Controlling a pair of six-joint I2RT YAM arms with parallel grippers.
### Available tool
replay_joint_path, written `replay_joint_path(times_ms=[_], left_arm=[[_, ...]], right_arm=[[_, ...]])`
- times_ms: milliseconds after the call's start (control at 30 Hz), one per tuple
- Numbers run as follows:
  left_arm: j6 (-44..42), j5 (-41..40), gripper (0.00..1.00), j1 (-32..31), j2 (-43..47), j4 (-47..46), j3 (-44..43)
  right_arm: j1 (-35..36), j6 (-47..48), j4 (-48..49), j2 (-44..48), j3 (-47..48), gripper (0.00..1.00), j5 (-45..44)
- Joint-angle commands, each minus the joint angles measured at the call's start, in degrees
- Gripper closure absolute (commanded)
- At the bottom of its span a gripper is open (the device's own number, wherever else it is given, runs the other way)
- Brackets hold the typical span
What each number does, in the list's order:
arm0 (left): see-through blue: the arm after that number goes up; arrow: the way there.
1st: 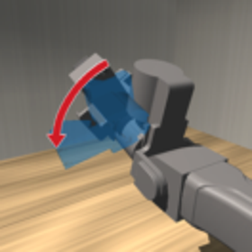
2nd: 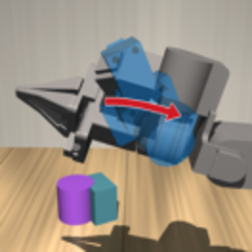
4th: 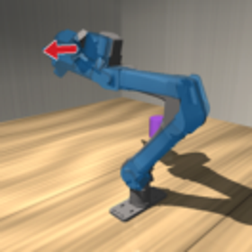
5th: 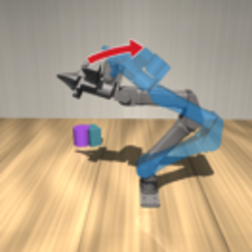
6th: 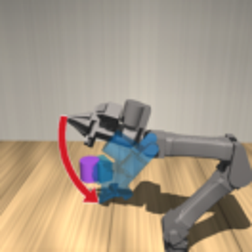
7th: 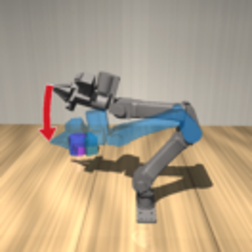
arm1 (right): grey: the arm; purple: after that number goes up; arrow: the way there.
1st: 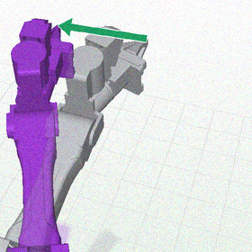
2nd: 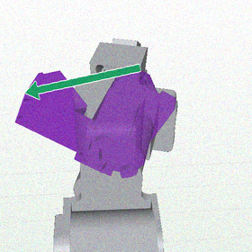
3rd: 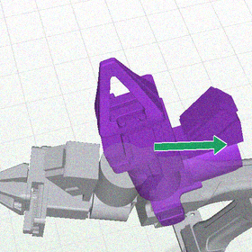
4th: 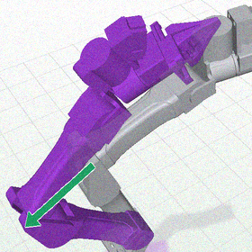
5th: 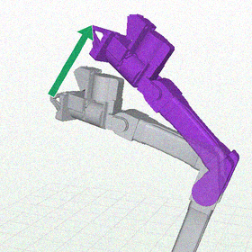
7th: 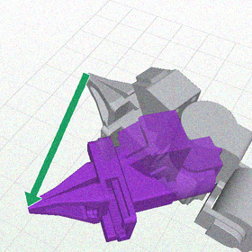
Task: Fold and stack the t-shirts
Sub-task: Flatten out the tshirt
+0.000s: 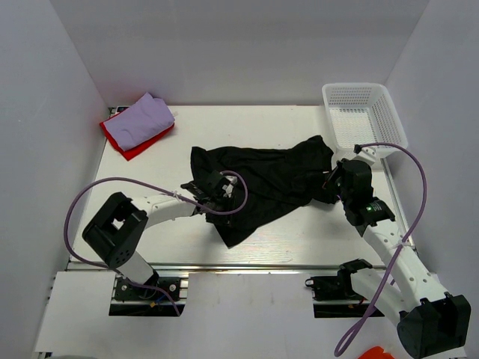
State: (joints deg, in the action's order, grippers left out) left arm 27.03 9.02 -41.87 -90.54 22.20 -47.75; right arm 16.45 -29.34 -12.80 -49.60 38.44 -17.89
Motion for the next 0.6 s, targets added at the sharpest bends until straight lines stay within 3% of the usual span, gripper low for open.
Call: replay_joint_path(times_ms=[0,167,300,500,533,567], left_arm=[[0.13,-5.21,0.47,-0.94,0.28,4.69,-3.22],[0.13,-9.54,0.46,-1.46,0.28,8.13,-4.37],[-0.39,-7.26,0.64,-1.99,-0.86,5.5,-4.37],[-0.4,-5.32,0.65,-1.99,-2.09,3.29,-4.37],[-0.4,-4.8,0.69,-1.99,-2.09,3.29,-4.37],[-0.4,-4.8,0.82,-2.51,-2.09,3.29,-4.37]], right_arm=[[-0.28,0.95,1.11,0.21,-0.12,1.0,-0.83],[-0.36,0.95,1.28,-0.05,-0.12,1.0,-0.48],[-0.45,0.78,1.28,-0.05,-0.03,1.0,-0.22],[-0.54,1.04,1.2,0.12,-0.12,1.0,-0.04],[-0.54,0.96,1.11,0.12,-0.03,1.0,-0.13],[-0.54,1.04,1.19,0.3,-0.03,1.0,-0.04]])
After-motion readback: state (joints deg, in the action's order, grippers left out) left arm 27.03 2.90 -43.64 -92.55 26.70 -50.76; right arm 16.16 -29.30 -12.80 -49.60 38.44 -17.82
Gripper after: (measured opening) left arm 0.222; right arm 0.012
